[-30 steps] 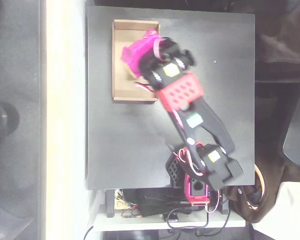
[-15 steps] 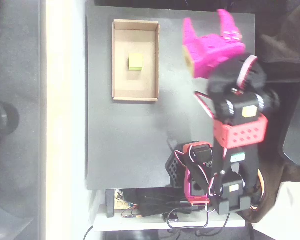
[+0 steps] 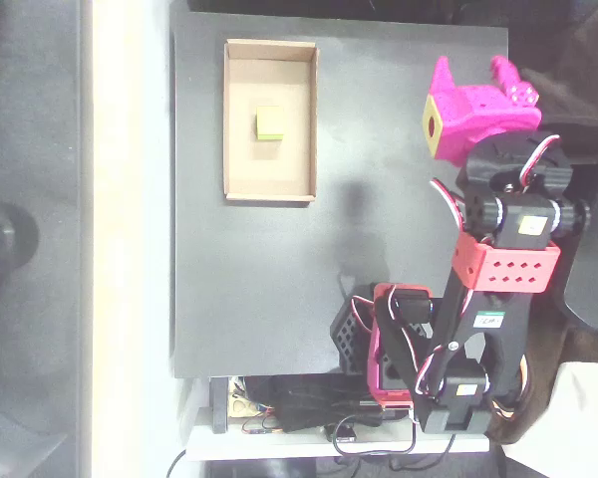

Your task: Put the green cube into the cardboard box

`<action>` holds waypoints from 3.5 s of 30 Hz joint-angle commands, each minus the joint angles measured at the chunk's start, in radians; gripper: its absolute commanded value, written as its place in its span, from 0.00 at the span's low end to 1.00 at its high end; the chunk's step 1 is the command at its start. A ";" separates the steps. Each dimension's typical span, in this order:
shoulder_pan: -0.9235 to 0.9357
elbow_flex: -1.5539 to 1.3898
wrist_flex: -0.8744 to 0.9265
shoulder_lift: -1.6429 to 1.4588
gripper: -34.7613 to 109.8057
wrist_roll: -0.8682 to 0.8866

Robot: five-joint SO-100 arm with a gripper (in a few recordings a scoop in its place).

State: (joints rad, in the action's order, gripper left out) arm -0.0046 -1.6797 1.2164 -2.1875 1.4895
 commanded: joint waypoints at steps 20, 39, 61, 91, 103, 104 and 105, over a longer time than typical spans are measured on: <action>0.003 -0.692 0.003 -0.512 0.27 0.003; -0.005 -1.298 -0.114 -0.960 0.27 0.003; 0.006 -1.477 -0.077 -0.999 0.27 0.008; 0.006 -1.477 0.060 -1.040 0.25 0.014; 0.003 -1.477 0.060 -1.040 0.25 0.015; 0.000 -1.477 0.060 -1.040 0.25 0.009; -0.002 -1.477 0.060 -1.040 0.25 0.014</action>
State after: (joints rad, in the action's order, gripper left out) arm -0.0061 -3.1447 1.2686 -3.2076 1.4895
